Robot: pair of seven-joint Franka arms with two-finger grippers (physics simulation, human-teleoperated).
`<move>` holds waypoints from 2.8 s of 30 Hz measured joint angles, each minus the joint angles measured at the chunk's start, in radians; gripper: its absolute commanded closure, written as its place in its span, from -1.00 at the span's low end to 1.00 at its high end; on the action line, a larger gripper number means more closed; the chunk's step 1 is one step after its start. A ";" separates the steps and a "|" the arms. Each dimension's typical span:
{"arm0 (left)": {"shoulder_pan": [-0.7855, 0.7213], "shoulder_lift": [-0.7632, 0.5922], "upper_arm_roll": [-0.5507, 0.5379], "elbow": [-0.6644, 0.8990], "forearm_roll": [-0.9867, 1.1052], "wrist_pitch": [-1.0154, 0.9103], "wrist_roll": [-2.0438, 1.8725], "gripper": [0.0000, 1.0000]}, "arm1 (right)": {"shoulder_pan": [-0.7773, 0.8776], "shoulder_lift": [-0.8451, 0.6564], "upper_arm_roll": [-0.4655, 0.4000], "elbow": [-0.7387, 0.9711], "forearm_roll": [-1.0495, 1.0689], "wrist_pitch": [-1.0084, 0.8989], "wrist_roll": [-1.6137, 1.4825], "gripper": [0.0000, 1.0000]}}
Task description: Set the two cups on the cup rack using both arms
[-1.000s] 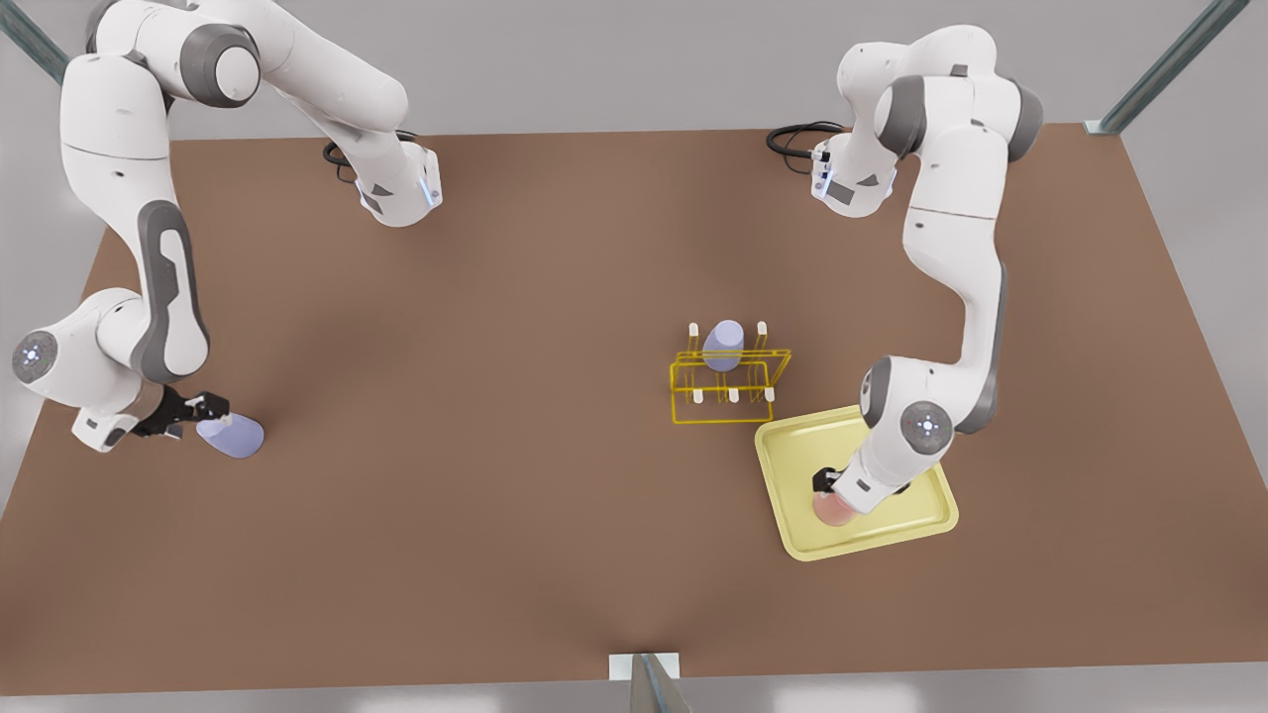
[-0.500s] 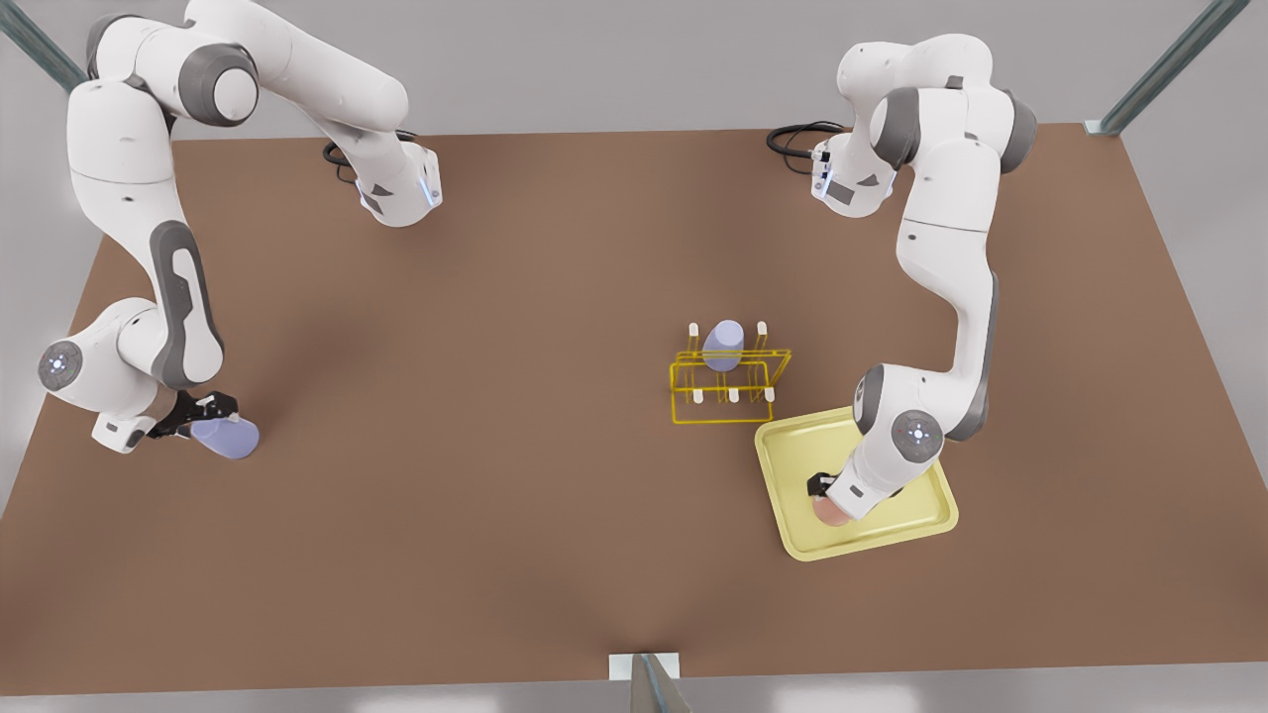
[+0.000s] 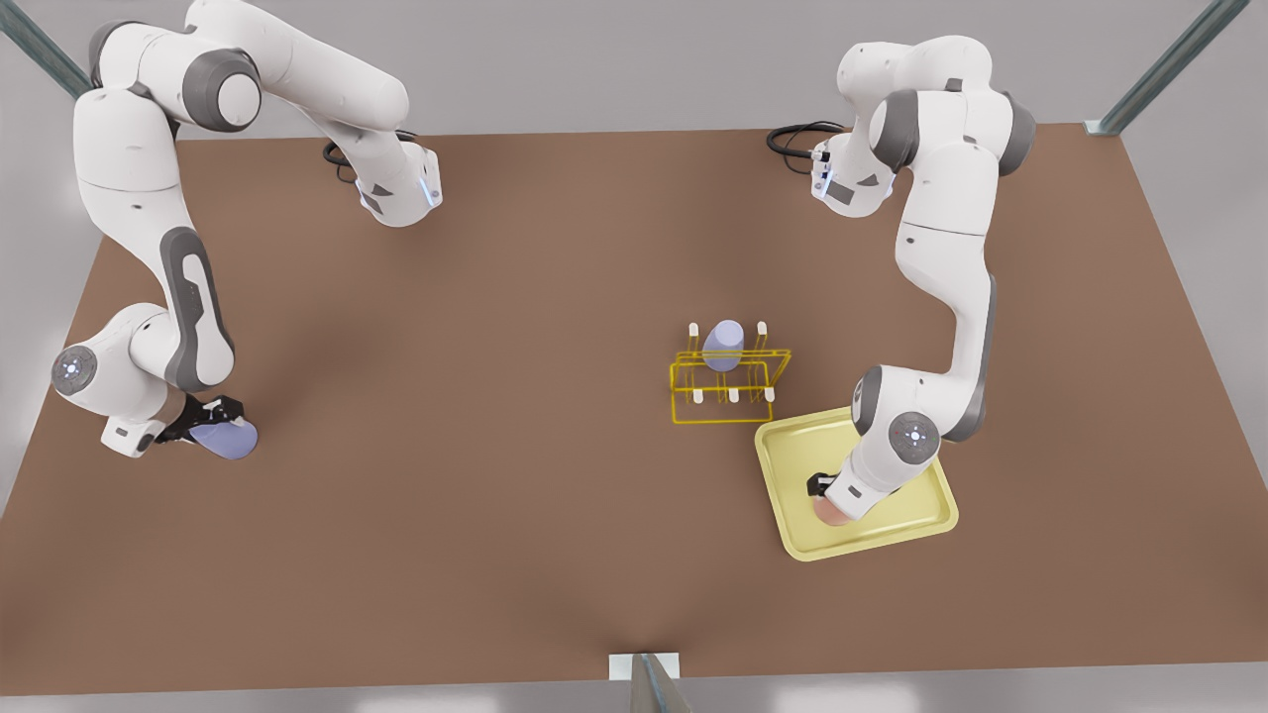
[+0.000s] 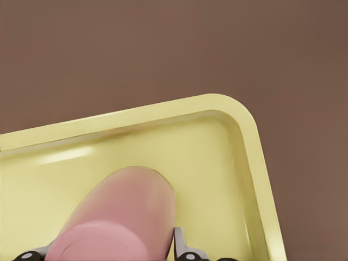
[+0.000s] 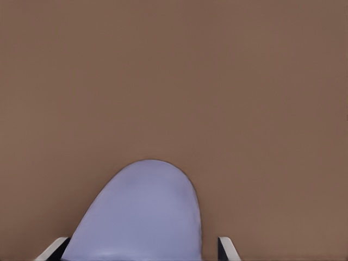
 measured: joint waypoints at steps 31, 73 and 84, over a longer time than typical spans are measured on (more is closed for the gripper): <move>-0.231 -0.547 -0.027 -0.356 0.002 -0.364 -0.234 -0.60 | 0.016 -0.003 -0.002 -0.015 -0.004 0.008 0.007 -0.74; -0.033 -0.502 -0.025 0.151 0.082 -0.939 -0.070 -1.00 | 0.082 0.015 -0.016 0.025 -0.024 -0.081 0.014 -0.49; -0.030 -0.512 -0.032 0.178 0.085 -0.988 -0.029 -1.00 | 0.166 -0.097 -0.009 0.024 -0.019 -0.151 0.009 -0.50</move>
